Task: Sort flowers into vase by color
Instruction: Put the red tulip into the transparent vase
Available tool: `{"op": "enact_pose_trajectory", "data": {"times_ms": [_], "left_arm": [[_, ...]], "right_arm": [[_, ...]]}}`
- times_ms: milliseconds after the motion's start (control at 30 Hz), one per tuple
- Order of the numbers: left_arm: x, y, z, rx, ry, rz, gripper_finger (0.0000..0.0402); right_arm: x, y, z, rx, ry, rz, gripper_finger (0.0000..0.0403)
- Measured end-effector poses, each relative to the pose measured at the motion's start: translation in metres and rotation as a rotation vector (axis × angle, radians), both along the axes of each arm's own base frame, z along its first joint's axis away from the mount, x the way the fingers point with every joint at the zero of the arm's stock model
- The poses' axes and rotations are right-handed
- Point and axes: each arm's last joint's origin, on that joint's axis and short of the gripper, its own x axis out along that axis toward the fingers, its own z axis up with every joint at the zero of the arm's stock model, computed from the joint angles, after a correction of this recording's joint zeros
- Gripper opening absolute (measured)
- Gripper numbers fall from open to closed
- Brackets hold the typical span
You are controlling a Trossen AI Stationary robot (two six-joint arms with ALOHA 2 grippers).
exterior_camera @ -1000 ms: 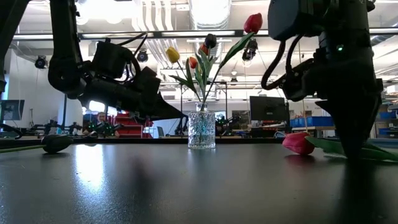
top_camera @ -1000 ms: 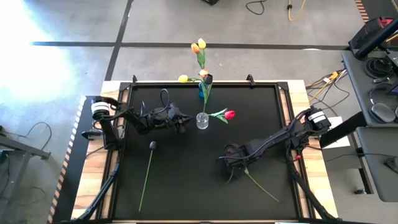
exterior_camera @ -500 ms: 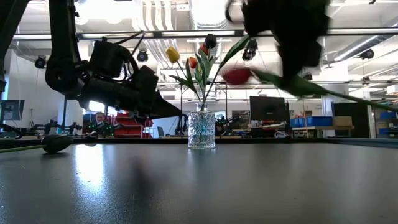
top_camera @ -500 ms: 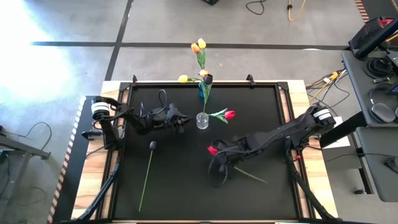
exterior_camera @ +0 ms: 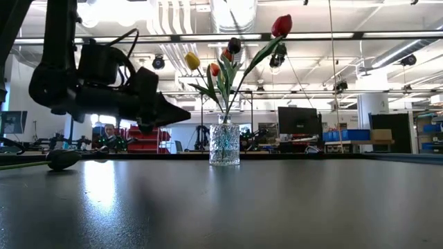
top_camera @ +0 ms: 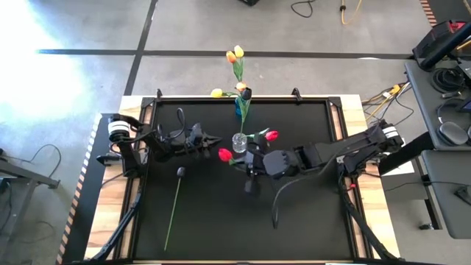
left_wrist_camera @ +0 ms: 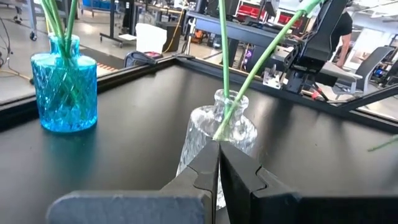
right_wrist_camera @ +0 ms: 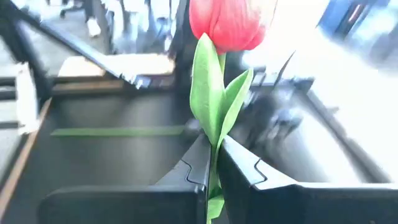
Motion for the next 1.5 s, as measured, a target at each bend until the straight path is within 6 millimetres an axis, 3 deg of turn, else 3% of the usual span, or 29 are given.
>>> {"op": "enact_pose_trajectory", "data": {"times_ms": [367,533,1033,1500], "left_arm": [[-0.002,-0.001,-0.001,0.002,0.01,0.003,0.0],[-0.002,-0.001,-0.001,0.003,0.011,0.003,0.0],[-0.002,-0.001,-0.001,0.007,0.013,0.004,0.0],[-0.002,-0.001,-0.001,0.008,0.013,0.004,0.0]], "right_arm": [[0.013,-0.01,0.032,-0.332,-0.331,-0.034,0.0018],[0.016,-0.024,0.037,-0.414,-0.382,-0.067,0.0017],[0.017,-0.107,0.006,-0.33,-0.355,-0.308,0.0017],[0.014,-0.109,0.006,-0.208,-0.398,-0.442,0.0017]]}}
